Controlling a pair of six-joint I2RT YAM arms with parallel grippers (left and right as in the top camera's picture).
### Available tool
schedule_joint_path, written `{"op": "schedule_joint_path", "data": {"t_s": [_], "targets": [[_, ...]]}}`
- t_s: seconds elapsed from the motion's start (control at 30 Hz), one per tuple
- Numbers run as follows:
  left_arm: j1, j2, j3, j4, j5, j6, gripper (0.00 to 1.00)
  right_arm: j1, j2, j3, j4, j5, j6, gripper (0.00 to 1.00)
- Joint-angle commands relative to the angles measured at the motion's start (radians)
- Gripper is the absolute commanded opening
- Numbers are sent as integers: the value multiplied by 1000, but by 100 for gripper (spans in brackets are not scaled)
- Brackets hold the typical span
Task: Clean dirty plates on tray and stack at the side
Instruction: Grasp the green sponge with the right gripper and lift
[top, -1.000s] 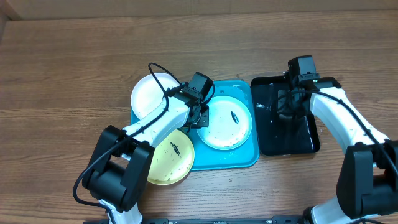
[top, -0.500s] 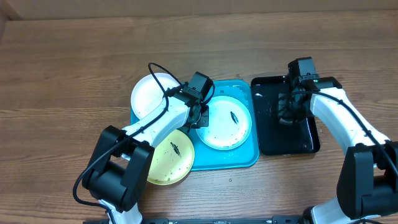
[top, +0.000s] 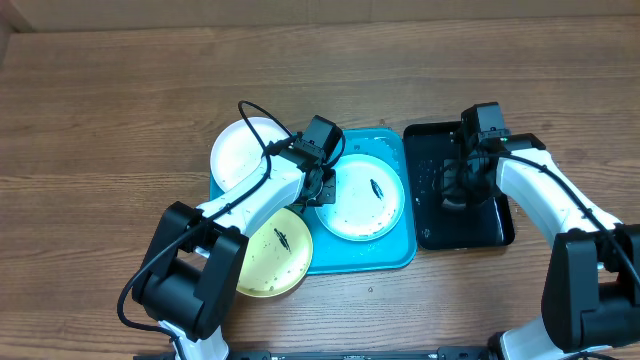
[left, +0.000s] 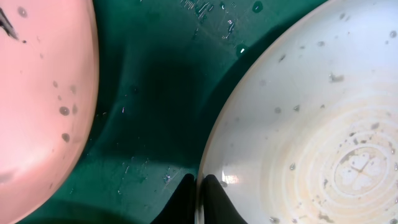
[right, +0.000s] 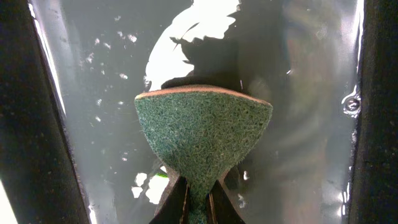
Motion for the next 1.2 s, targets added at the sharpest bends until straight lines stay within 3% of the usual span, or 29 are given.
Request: {"op": "schedule_joint_path", "data": {"t_s": [0.0,0.1,0.33,0.57,0.7,1.17], "targets": [[-4,9,-6,4,-13,14,12,1,-24,-5,12,-6,3,4],[-4,9,-6,4,-13,14,20,1,-24,-5,12,-6,3,4],[-4,9,-6,7,-13,14,22,1,-24,-9,5,-6,3,12],[-4,9,-6,7,-13,10,17,1,-23,-14,5,-7,3,12],[-4,9,-6,7,-13,10,4,1,-25,-8,3,-6,3,7],[16,9,-6,8,48,-17,4,1,-107,99,-117,-94,7,4]]}}
